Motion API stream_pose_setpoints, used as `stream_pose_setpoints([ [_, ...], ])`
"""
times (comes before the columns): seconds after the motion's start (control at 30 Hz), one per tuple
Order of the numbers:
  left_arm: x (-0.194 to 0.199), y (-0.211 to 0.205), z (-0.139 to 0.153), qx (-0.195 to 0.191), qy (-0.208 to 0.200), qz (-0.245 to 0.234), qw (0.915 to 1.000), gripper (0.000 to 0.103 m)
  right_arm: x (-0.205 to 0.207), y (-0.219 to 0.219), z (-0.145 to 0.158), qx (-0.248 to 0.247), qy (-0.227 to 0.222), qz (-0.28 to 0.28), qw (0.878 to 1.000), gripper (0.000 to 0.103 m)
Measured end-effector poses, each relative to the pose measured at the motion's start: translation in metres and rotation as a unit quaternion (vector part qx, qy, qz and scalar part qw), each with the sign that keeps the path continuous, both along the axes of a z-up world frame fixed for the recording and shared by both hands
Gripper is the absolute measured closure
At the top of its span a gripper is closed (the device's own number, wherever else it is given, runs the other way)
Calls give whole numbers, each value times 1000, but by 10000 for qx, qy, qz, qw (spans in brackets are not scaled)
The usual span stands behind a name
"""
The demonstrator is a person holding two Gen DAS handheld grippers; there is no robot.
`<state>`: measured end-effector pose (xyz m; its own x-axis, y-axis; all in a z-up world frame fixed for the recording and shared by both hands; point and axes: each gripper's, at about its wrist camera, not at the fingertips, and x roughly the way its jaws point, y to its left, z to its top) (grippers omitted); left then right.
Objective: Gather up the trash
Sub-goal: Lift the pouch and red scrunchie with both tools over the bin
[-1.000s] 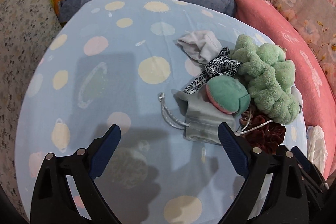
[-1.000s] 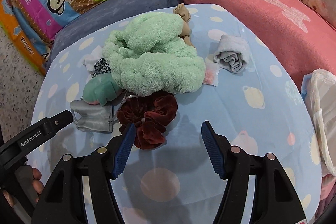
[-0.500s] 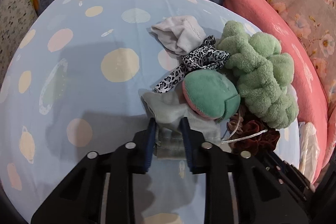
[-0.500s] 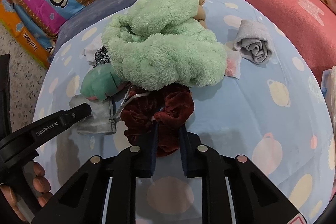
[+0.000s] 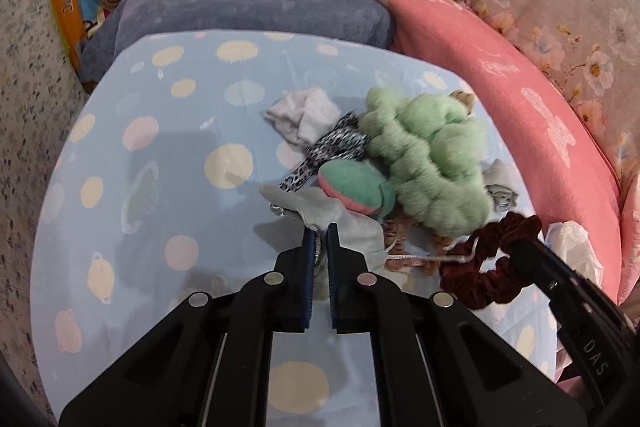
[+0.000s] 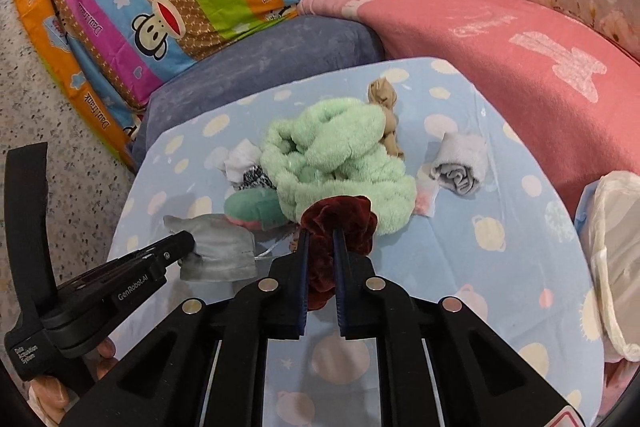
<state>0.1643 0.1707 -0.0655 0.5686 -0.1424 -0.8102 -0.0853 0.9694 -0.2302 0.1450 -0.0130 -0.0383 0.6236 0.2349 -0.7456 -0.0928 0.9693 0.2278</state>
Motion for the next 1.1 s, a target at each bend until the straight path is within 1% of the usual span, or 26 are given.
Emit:
stream_pose_setpoints([
  [0.2, -15, -21, 46, 174, -429, -146, 9988, 98, -11, -17, 48, 15, -507, -41, 9987, 92],
  [0.33, -22, -37, 75, 162, -686, -302, 9971, 98, -20, -37, 84, 21, -915, -160, 9957, 92],
  [0.47, -26, -64, 103, 182, -975, -519, 9937, 98, -26, -62, 114, 14, -1276, -326, 9913, 92],
  [0.63, -27, -105, 129, 180, -1237, -847, 9885, 97, -33, -100, 141, -88, -1588, -610, 9854, 92],
  [0.87, -30, -169, 148, 130, -1455, -1346, 9801, 97, -43, -160, 157, -205, -1781, -1119, 9774, 92],
  [1.1, -35, -228, 150, 99, -1465, -1852, 9717, 97, -57, -221, 151, -255, -1718, -1645, 9710, 92],
])
